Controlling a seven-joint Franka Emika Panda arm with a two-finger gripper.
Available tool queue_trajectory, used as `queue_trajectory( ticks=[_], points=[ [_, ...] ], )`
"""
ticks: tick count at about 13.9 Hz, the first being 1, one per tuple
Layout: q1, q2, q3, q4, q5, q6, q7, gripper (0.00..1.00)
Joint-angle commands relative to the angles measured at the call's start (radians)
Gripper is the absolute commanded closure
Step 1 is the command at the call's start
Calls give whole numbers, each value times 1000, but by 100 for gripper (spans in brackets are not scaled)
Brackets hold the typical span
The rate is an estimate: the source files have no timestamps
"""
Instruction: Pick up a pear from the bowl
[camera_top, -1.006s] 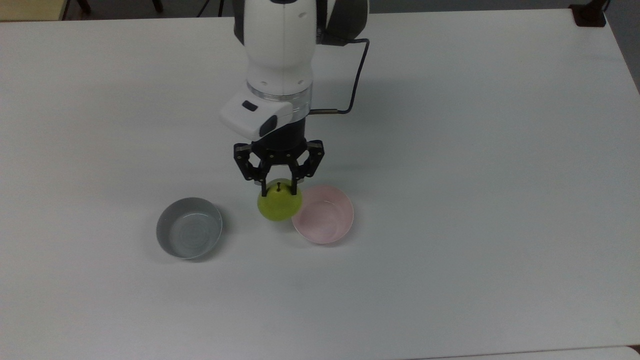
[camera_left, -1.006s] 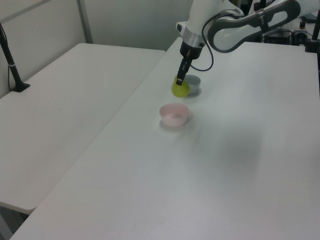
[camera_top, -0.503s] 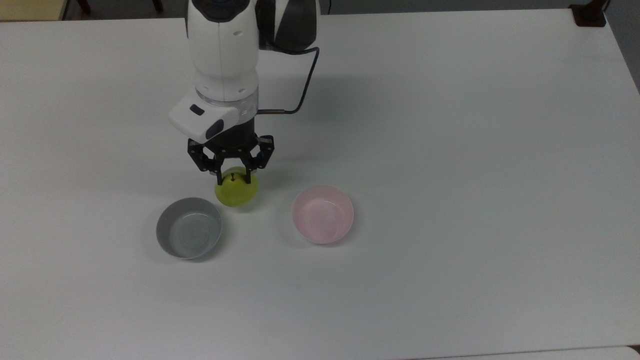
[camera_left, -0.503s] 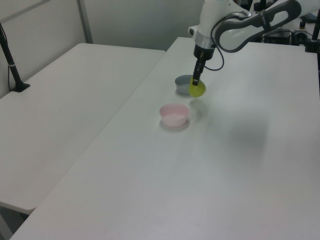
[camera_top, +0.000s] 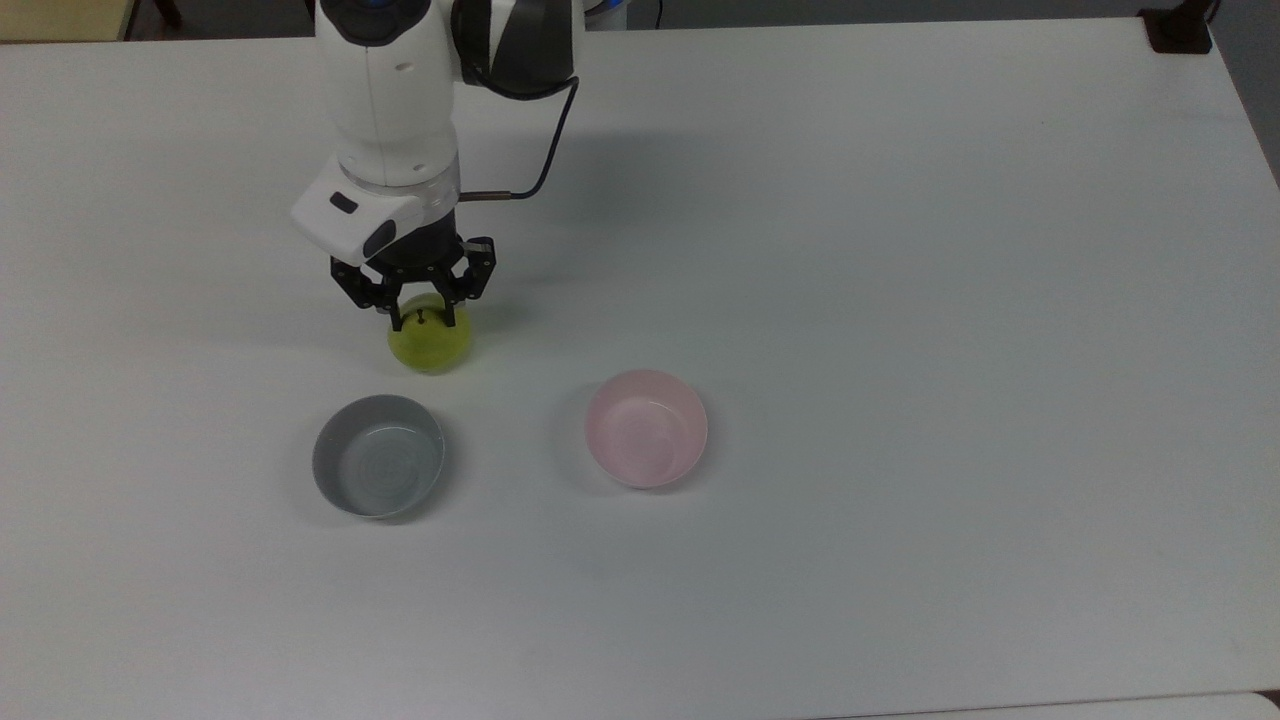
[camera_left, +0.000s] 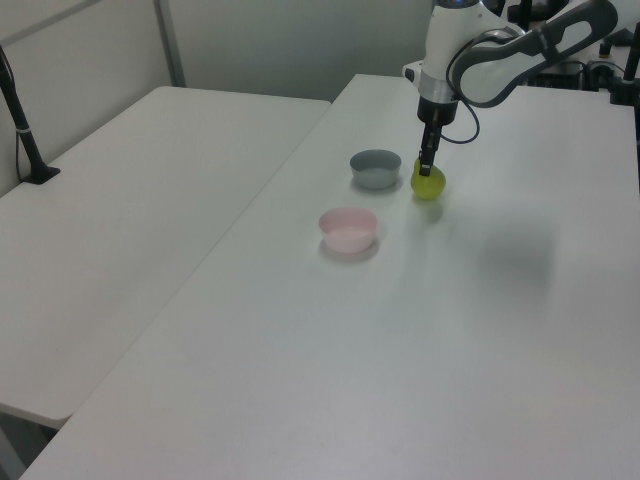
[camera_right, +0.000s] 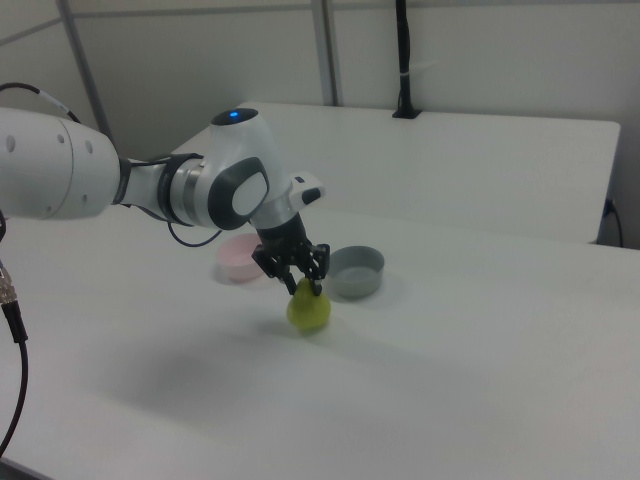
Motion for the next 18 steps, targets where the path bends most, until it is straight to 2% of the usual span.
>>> queue_trajectory(
  ticks=[1, 2, 3, 8, 10, 13, 16, 18],
  points=[
    [-18, -42, 4, -50, -9, -9, -39, 61],
    [-18, -42, 4, -50, -9, -17, -39, 39],
    [-18, -43, 4, -47, -9, -22, -35, 0],
    [-15, -68, 4, 27, -6, -149, -29, 0],
    [3, -76, 4, 87, -3, -227, -19, 0],
    [90, -79, 4, 197, -3, -395, 58, 0],
    [205, -146, 4, 210, -3, -495, 248, 0],
    [230, -219, 1, 202, 0, -546, 281, 0]
  ],
)
